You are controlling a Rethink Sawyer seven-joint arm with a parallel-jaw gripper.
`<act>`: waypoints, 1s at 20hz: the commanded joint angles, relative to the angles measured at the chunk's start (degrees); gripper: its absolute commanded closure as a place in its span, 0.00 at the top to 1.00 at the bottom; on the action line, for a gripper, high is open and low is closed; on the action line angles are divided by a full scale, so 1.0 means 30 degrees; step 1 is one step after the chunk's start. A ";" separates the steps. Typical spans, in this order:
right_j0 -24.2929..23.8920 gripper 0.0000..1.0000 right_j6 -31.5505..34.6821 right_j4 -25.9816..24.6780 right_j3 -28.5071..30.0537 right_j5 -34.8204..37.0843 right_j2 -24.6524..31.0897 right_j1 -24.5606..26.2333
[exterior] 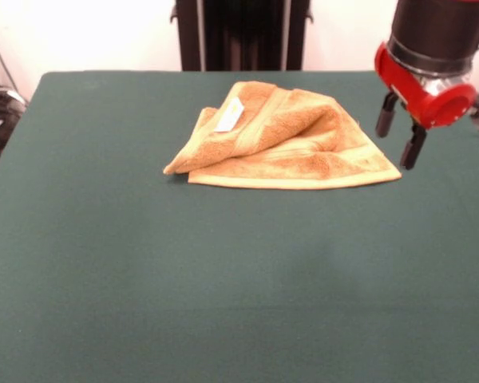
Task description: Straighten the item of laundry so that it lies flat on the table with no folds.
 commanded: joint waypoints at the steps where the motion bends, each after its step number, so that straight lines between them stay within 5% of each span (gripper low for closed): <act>1: 0.0512 1.00 0.4046 0.0663 0.1514 0.0778 0.1256 0.2712; 12: 0.0592 1.00 0.3578 0.0563 0.0930 0.0616 0.1115 0.3298; 20: 0.1182 1.00 0.5422 0.1846 0.0799 0.1400 0.1387 0.3537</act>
